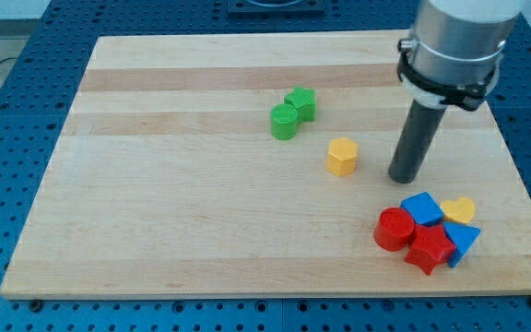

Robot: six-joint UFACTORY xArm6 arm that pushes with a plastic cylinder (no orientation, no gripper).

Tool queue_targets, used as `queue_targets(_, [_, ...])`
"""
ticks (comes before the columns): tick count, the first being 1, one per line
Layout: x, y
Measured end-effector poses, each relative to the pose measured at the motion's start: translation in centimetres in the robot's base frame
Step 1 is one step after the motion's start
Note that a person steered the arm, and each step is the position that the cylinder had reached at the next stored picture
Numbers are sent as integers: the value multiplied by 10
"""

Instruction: Place the yellow hexagon below the green circle

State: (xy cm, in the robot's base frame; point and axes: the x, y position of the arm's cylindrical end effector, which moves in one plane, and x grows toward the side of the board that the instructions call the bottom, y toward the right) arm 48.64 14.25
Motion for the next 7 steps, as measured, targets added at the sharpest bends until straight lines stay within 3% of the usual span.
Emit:
queue_targets(2, [-2, -56])
queue_targets(4, [-25, -20])
queue_targets(6, [-36, -93])
queue_targets(7, [-32, -92])
